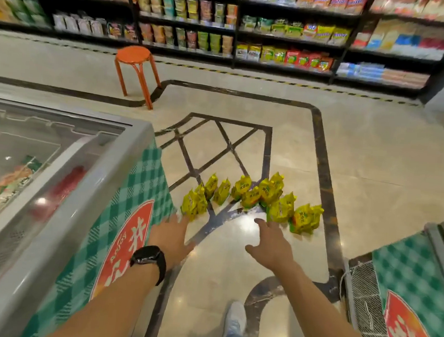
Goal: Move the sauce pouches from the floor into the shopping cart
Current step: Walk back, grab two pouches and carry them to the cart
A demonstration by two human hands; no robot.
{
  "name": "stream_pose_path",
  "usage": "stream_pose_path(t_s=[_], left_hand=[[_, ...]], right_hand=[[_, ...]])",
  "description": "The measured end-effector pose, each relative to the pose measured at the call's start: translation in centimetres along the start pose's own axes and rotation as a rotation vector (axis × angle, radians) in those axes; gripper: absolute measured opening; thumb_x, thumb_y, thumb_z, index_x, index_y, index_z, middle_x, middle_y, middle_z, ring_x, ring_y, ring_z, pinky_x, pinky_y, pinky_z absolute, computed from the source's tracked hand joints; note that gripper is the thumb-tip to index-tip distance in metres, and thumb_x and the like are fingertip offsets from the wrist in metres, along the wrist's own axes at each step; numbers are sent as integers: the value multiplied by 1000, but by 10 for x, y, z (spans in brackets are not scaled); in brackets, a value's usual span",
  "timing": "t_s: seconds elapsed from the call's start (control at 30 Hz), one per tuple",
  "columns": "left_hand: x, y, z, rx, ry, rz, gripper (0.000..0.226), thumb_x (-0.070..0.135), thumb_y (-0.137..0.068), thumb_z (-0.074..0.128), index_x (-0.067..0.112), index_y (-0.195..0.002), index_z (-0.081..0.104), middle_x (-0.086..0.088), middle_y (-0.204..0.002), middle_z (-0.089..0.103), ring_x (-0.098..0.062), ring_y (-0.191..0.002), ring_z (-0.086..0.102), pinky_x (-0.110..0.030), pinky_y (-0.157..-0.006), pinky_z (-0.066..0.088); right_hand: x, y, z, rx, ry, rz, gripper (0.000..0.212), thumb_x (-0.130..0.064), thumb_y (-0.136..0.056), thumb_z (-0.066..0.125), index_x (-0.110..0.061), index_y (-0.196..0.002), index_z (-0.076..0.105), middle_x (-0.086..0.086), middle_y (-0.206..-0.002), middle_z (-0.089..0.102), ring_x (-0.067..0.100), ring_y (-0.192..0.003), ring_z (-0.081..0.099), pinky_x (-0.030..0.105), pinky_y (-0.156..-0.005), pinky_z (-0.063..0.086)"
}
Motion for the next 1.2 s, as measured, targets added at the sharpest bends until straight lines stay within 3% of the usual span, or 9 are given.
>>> stream_pose_path(t_s=[0.13,0.3,0.53,0.67,0.83,0.97,1.07,1.2], left_hand=[[-3,-70,-7,-43,27,-70,73,58,-97,43,23,-155,19,-11,-160,29,-32,-134,48,-42,-97,50],[-27,-167,28,-145,93,-186,68,58,-96,45,22,-150,28,-10,-147,42,-31,-129,49,-42,-94,49],[-62,-338,152,-302,233,-257,72,65,-93,42,24,-150,25,-8,-146,43,-29,-130,49,-41,-98,49],[-82,-438,238,-359,291,-298,78,68,-89,41,23,-151,25,-8,-139,47,-29,-126,51,-44,-100,48],[-106,-542,329,-334,419,-469,79,67,-87,51,18,-146,28,-8,-133,49,-29,-119,56,-42,-94,50],[-121,-605,389,-218,663,-609,96,78,-74,52,18,-146,32,-14,-133,50,-36,-123,53,-47,-103,45],[-123,-637,425,-191,672,-625,75,57,-83,47,17,-145,32,-18,-133,52,-39,-122,54,-50,-102,45],[-128,-643,450,-117,696,-617,41,15,-97,47,6,-137,44,-23,-116,65,-42,-104,62,-46,-82,46]], right_hand=[[2,-88,-3,-109,55,-26,75,-41,-83,63,-23,-148,29,8,-142,38,30,-131,41,42,-95,47],[-10,-198,22,-234,115,-72,76,-39,-82,63,-24,-148,29,7,-140,39,28,-127,44,39,-94,47],[-16,-379,123,-356,140,-94,79,-38,-83,61,-25,-150,21,5,-144,36,26,-130,41,38,-97,46],[-9,-483,198,-413,151,-69,76,-38,-85,61,-24,-150,23,2,-157,23,22,-139,33,36,-101,43],[-14,-596,274,-419,155,-200,78,-16,-84,62,-28,-150,23,2,-145,35,28,-125,49,39,-83,50],[-34,-677,327,-368,229,-378,89,3,-80,59,-29,-152,20,5,-141,39,33,-113,57,42,-74,51],[-46,-715,375,-366,288,-504,86,4,-79,58,-33,-151,27,9,-134,43,35,-109,57,42,-77,52],[-57,-737,412,-297,284,-602,51,-10,-90,56,-29,-137,50,10,-124,52,36,-104,61,41,-76,53]])
Point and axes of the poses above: each hand's wrist, its own y-axis away from the middle knuckle, its own z-axis out of the palm, x = y × z, the point moved 9 cm from there along -y, towards the middle knuckle
